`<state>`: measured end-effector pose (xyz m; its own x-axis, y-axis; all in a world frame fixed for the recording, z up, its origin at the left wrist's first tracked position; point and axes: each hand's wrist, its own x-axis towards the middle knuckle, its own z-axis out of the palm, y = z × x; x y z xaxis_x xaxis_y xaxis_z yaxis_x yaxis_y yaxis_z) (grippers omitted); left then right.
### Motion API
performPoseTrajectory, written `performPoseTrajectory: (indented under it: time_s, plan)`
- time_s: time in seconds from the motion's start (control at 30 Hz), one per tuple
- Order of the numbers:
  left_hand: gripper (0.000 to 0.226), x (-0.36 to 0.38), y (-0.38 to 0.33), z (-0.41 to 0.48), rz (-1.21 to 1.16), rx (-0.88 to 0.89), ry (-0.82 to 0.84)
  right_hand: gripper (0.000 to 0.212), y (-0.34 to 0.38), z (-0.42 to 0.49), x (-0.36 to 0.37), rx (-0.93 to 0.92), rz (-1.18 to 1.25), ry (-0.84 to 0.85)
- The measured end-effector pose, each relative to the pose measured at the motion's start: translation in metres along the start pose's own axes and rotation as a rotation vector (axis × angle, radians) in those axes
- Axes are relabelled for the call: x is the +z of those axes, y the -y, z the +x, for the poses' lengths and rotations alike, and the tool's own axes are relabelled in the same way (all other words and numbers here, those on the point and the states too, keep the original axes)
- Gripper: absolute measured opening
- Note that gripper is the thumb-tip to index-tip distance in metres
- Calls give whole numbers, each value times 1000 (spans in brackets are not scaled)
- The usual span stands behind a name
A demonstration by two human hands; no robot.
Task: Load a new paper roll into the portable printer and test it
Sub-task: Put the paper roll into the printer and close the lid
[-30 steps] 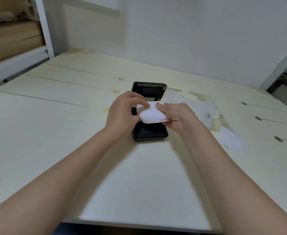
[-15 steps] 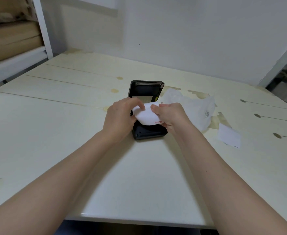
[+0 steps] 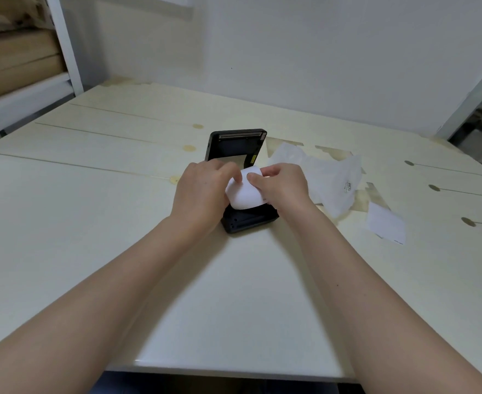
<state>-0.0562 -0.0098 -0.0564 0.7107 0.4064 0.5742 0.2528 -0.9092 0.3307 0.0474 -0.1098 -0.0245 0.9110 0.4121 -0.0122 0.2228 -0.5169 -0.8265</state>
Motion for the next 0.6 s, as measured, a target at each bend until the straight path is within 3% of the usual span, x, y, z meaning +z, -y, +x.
performPoseTrajectory:
  time_s: [0.2, 0.6]
  plan:
    - [36, -5, -4, -1, 78, -3, -5, 31, -3, 3, -6, 99, 227, 123]
    - [32, -2, 6, 7, 18, -148, 189, 16, -6, 15, 11, 81, -14, 41]
